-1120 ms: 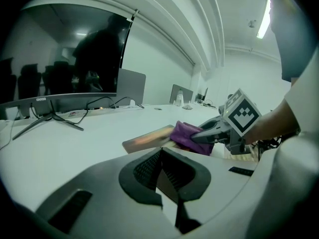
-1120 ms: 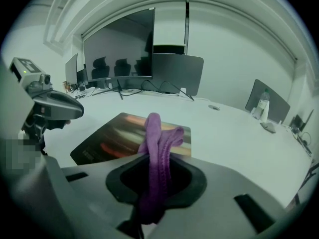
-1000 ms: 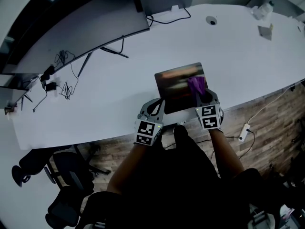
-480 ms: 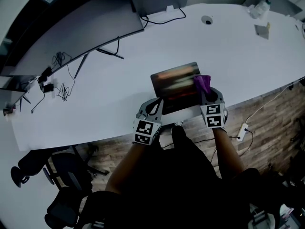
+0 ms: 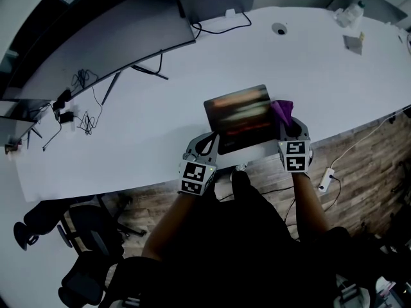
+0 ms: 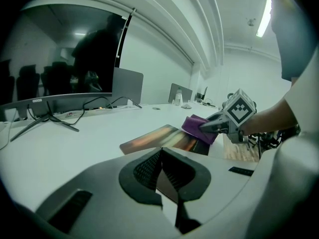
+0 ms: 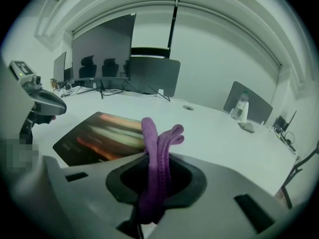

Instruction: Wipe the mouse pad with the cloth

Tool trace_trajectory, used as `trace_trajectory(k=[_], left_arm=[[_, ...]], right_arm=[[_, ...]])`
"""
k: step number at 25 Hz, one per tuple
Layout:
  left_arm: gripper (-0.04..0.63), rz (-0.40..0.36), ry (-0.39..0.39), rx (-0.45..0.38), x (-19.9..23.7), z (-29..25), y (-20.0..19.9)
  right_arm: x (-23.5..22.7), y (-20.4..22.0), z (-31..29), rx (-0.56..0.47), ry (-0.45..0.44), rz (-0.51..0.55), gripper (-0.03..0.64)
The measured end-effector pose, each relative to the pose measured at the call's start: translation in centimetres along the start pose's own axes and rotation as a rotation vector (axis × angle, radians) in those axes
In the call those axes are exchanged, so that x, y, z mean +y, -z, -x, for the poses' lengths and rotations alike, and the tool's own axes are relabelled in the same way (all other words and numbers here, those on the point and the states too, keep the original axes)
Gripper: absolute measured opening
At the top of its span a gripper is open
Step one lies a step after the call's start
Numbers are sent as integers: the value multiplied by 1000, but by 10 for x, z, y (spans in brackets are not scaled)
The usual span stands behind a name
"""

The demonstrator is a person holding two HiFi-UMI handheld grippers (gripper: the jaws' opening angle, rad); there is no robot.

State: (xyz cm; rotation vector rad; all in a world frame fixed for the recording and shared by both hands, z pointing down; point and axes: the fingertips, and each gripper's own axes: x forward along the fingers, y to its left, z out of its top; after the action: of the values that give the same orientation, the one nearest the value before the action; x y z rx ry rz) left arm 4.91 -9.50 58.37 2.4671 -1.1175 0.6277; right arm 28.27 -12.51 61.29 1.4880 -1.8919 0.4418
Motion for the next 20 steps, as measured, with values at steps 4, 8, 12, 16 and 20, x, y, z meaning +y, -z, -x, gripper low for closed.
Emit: trace_trajectory(k=[4, 8, 12, 16, 20], left_arm=[[21, -7, 0, -16, 3, 5, -8], [21, 1, -2, -30, 10, 13, -20], [21, -3, -10, -122, 22, 26, -64], [21, -15, -27, -221, 36, 38, -108], [21, 14, -51, -267, 50, 50, -129]], right_arm=[[1, -18, 10, -68, 11, -21, 71], [13, -47, 23, -145, 8, -23, 71], [25, -87, 40, -259, -5, -18, 71], [35, -132, 62, -380, -2, 7, 71], [46, -172, 86, -480, -5, 22, 71]])
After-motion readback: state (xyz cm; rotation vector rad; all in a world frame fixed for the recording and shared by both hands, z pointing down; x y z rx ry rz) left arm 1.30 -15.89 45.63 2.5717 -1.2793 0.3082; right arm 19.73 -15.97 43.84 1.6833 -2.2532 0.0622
